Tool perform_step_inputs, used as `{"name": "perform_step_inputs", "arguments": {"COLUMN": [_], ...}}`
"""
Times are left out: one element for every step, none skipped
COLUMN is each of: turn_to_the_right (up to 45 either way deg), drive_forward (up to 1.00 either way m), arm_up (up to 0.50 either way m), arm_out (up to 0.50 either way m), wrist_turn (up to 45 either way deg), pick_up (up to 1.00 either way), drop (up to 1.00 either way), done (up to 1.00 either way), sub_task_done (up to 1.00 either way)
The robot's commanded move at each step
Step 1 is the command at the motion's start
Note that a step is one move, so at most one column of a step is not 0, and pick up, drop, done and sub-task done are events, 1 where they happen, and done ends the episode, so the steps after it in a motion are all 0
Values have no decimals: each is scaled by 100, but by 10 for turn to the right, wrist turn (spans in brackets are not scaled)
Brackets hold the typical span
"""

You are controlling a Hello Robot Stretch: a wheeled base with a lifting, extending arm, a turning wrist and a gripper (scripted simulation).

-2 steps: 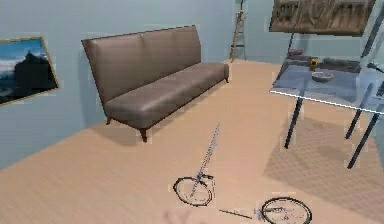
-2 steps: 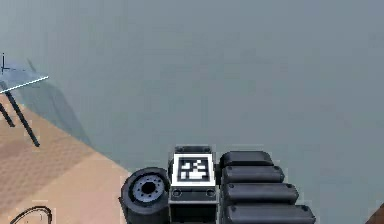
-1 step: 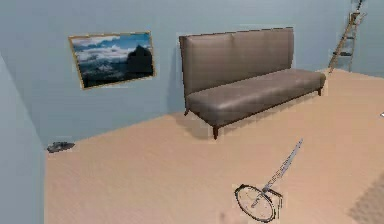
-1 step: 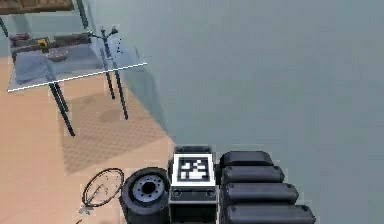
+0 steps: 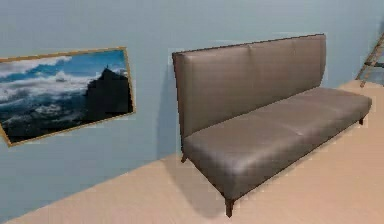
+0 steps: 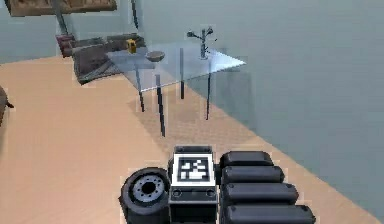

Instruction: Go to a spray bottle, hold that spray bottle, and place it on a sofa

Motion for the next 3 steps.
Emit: {"name": "perform_step_inputs", "arguments": {"turn_to_the_right": [0, 450, 120], "drive_forward": [45, 0, 0], "arm_up": [0, 0, 0], "arm_out": [0, 0, 0], "wrist_turn": [0, 0, 0], "pick_up": [0, 0, 0], "drop": [0, 0, 0], "done": [0, 0, 0], "sub_task_done": [0, 0, 0]}}
